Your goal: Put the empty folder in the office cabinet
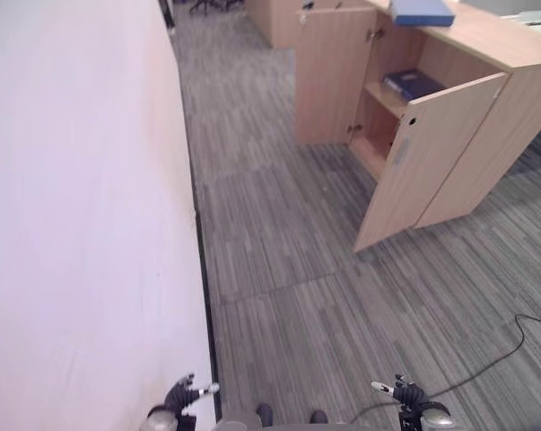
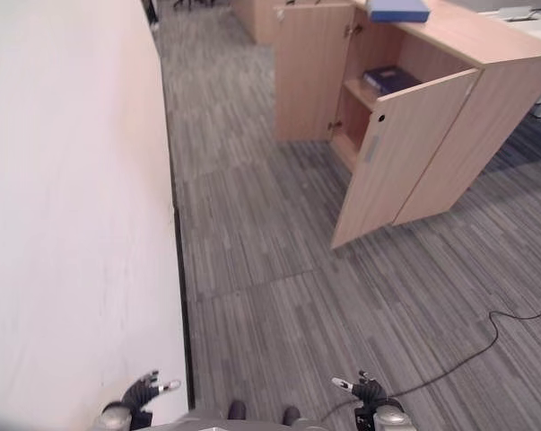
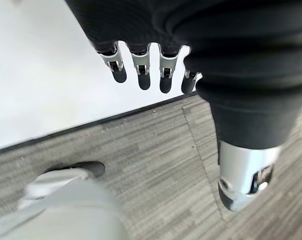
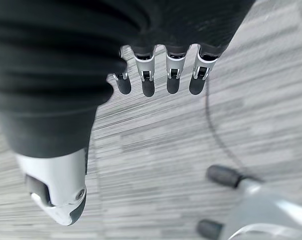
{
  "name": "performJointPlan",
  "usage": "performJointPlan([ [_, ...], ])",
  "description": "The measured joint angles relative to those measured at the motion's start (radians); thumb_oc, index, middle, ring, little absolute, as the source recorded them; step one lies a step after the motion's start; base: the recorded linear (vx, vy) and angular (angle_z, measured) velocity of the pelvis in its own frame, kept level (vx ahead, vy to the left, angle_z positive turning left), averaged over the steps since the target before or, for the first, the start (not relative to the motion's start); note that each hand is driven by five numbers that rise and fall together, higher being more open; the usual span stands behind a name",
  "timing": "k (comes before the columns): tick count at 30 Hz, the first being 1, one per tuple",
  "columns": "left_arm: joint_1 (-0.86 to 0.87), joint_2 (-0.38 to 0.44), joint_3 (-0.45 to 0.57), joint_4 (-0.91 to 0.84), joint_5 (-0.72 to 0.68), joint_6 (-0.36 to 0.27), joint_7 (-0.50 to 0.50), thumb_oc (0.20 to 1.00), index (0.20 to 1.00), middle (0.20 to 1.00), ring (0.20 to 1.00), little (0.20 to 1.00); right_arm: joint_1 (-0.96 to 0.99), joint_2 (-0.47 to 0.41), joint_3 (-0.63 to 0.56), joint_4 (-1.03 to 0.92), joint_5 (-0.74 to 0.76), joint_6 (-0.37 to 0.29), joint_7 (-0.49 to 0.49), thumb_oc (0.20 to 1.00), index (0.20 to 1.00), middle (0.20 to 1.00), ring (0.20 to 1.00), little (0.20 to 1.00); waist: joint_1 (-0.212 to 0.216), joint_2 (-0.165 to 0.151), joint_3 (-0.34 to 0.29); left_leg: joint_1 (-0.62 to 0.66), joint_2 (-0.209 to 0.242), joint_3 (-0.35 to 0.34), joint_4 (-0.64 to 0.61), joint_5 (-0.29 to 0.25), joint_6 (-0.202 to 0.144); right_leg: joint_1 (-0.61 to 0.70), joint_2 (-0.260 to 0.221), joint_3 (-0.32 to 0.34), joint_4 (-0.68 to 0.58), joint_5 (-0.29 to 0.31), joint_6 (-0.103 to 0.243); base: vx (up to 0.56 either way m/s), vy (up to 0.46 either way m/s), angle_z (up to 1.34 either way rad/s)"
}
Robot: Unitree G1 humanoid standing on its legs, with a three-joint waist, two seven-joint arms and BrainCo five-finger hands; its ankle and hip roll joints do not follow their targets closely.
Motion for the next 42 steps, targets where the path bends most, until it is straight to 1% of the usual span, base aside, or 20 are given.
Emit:
performJointPlan([
  [2,0.004,0.004,-0.001,-0.001,-0.003,0.002,0.0,1.0,1.0,1.0,1.0,1.0,0.0,0.005,0.0,0.001,0.027,-0.001,-0.002,1.0,1.0,1.0,1.0,1.0,-0.008,-0.006,0.009,-0.061,0.087,0.064,0.049,-0.012,0.024,0.022,0.02,-0.028,-0.024,0.005,-0.024,0.17,-0.005,0.06],
  [4,-0.02,-0.006,-0.001,-0.013,-0.024,0.001,-0.001,1.0,1.0,1.0,1.0,1.0,-0.004,0.003,0.0,0.006,0.037,0.001,-0.002,1.0,1.0,1.0,1.0,1.0,-0.007,0.015,0.036,-0.087,0.161,0.067,-0.149,0.009,0.012,0.025,0.04,-0.031,-0.023,0.001,-0.03,0.36,0.093,0.16],
  [7,-0.021,-0.019,-0.021,-0.019,-0.031,0.0,-0.002,1.0,1.0,1.0,1.0,1.0,-0.015,-0.001,0.002,0.038,0.037,0.002,-0.011,1.0,1.0,1.0,1.0,1.0,0.017,0.058,0.037,-0.08,0.191,-0.053,-0.483,0.058,-0.057,0.027,0.086,-0.003,-0.024,0.002,-0.028,0.31,0.097,-0.04],
  [8,-0.024,-0.019,-0.02,-0.017,-0.036,0.002,-0.001,1.0,1.0,1.0,1.0,1.0,-0.03,-0.004,-0.002,0.035,0.037,0.0,-0.015,1.0,1.0,1.0,1.0,1.0,0.034,0.084,0.053,-0.086,0.203,-0.062,-0.505,0.08,-0.058,0.042,0.1,0.012,-0.031,0.001,-0.032,0.33,0.116,-0.41],
  [13,-0.016,-0.011,0.001,0.037,-0.038,0.002,0.005,1.0,1.0,1.0,1.0,1.0,-0.046,-0.003,0.0,0.037,0.037,-0.001,-0.022,1.0,1.0,1.0,1.0,1.0,0.102,0.084,0.048,-0.104,0.232,-0.061,-0.495,0.09,-0.064,0.117,0.098,0.115,0.015,-0.085,-0.025,0.37,0.205,-0.56],
  [18,0.023,0.006,0.044,0.05,-0.038,0.001,0.004,1.0,1.0,1.0,1.0,1.0,-0.01,0.021,0.007,0.042,0.037,0.002,-0.021,1.0,1.0,1.0,1.0,1.0,0.117,0.021,-0.03,-0.096,0.232,-0.059,-0.415,0.1,-0.041,0.182,0.033,0.173,-0.017,-0.15,0.057,0.3,0.28,-0.43],
  [19,0.007,0.06,0.073,0.06,-0.039,0.0,0.006,1.0,1.0,1.0,1.0,1.0,-0.005,0.088,0.016,0.075,0.037,0.0,-0.019,1.0,1.0,1.0,1.0,1.0,0.117,-0.097,-0.067,-0.042,0.153,-0.001,-0.408,0.169,0.04,0.219,-0.079,0.186,-0.002,-0.164,0.153,0.42,0.481,-0.22],
  [20,-0.013,0.073,0.078,0.072,-0.038,-0.003,0.005,1.0,1.0,1.0,1.0,1.0,-0.014,0.104,0.014,0.077,0.037,-0.001,-0.018,1.0,1.0,1.0,1.0,1.0,0.118,-0.117,-0.066,-0.041,0.137,0.003,-0.384,0.137,0.057,0.217,-0.093,0.187,0.021,-0.134,0.171,0.47,0.582,-0.19],
  [22,-0.033,0.101,0.078,0.077,-0.038,-0.009,0.004,1.0,1.0,1.0,1.0,1.0,-0.029,0.124,0.037,0.067,0.036,-0.005,-0.017,1.0,1.0,1.0,1.0,1.0,0.143,-0.123,-0.09,-0.04,0.113,0.028,-0.324,0.016,0.083,0.145,-0.121,0.194,0.184,-0.043,0.239,0.25,0.348,-0.1],
  [25,-0.025,0.061,0.073,0.037,-0.045,-0.011,0.005,1.0,1.0,1.0,1.0,1.0,-0.033,0.125,0.039,0.068,0.037,-0.006,-0.017,1.0,1.0,1.0,1.0,1.0,0.158,-0.132,-0.1,-0.03,0.069,0.035,-0.304,-0.006,0.128,0.076,-0.154,0.205,0.313,-0.036,0.272,0.17,0.299,0.13],
  [26,-0.016,0.056,0.066,0.038,-0.046,-0.003,0.001,1.0,1.0,1.0,1.0,1.0,-0.062,0.123,0.034,0.063,0.037,-0.004,-0.016,1.0,1.0,1.0,1.0,1.0,0.159,-0.122,-0.096,-0.031,0.054,0.045,-0.294,-0.026,0.157,-0.001,-0.157,0.2,0.439,0.059,0.322,0.21,0.302,0.15],
  [28,0.003,0.033,0.064,0.008,-0.059,0.002,0.002,1.0,1.0,1.0,1.0,1.0,-0.085,0.12,0.0,0.057,0.042,-0.011,-0.017,1.0,1.0,1.0,1.0,1.0,0.137,-0.067,-0.065,0.007,0.073,0.021,-0.313,-0.026,0.162,-0.07,-0.137,0.19,0.595,0.157,0.357,0.25,0.339,0.25],
  [30,0.002,0.026,0.048,-0.017,-0.061,0.002,0.004,1.0,1.0,1.0,1.0,1.0,-0.089,0.116,-0.009,0.054,0.064,-0.008,-0.016,1.0,1.0,1.0,1.0,1.0,0.125,-0.026,-0.05,0.038,0.062,-0.003,-0.321,-0.072,0.217,-0.16,-0.113,0.179,0.689,0.074,0.352,0.32,0.337,0.19],
  [32,0.022,0.028,0.034,-0.048,-0.061,0.003,0.003,1.0,1.0,1.0,1.0,1.0,-0.096,0.099,-0.05,0.027,0.078,-0.024,-0.015,1.0,1.0,1.0,1.0,1.0,0.046,0.041,-0.017,0.104,0.09,-0.029,-0.391,-0.038,0.21,-0.303,-0.026,0.134,0.803,-0.045,0.307,0.32,0.115,0.27],
  [33,0.019,0.03,0.04,-0.057,-0.061,0.001,0.004,1.0,1.0,1.0,1.0,1.0,-0.082,0.086,-0.049,0.027,0.08,-0.021,-0.018,1.0,1.0,1.0,1.0,1.0,0.033,0.06,-0.012,0.139,0.089,-0.022,-0.418,-0.049,0.218,-0.359,-0.013,0.117,0.774,-0.066,0.295,0.41,0.031,0.13],
  [34,0.023,0.036,0.035,-0.076,-0.061,0.0,0.005,1.0,1.0,1.0,1.0,1.0,-0.05,0.06,-0.055,0.036,0.087,-0.018,-0.022,1.0,1.0,1.0,1.0,1.0,0.02,0.078,-0.013,0.186,0.08,-0.01,-0.454,-0.06,0.214,-0.4,-0.038,0.047,0.558,-0.08,0.272,0.46,-0.017,-0.01],
  [36,0.014,0.05,0.037,-0.082,-0.061,-0.003,0.007,1.0,1.0,1.0,1.0,1.0,-0.033,0.041,-0.071,0.064,0.105,-0.006,-0.027,1.0,1.0,1.0,1.0,1.0,-0.006,0.074,-0.012,0.223,0.054,-0.015,-0.478,-0.069,0.204,-0.409,-0.092,-0.016,0.27,-0.064,0.262,0.52,-0.053,0.18],
  [38,0.013,0.066,0.034,-0.077,-0.061,-0.003,0.007,1.0,1.0,1.0,1.0,1.0,-0.01,0.043,-0.081,0.081,0.114,0.001,-0.036,1.0,1.0,1.0,1.0,1.0,-0.024,0.06,-0.02,0.278,0.045,-0.02,-0.497,-0.087,0.182,-0.409,-0.125,-0.064,0.112,-0.034,0.262,0.54,-0.081,0.17],
  [39,0.018,0.077,0.038,-0.074,-0.06,-0.003,0.012,1.0,1.0,1.0,1.0,1.0,-0.004,0.047,-0.104,0.107,0.114,0.003,-0.042,1.0,1.0,1.0,1.0,1.0,-0.03,0.041,-0.033,0.31,0.038,-0.008,-0.498,-0.114,0.152,-0.403,-0.171,-0.171,-0.027,-0.007,0.276,0.41,-0.063,0.05],
  [42,0.035,0.073,0.033,-0.082,-0.058,-0.005,0.016,1.0,1.0,1.0,1.0,1.0,0.017,0.043,-0.131,0.103,0.114,0.003,-0.044,1.0,1.0,1.0,1.0,1.0,-0.05,0.045,-0.058,0.362,0.074,-0.005,-0.495,-0.177,0.118,-0.42,-0.189,-0.241,0.058,0.024,0.259,0.44,-0.048,-0.05],
])
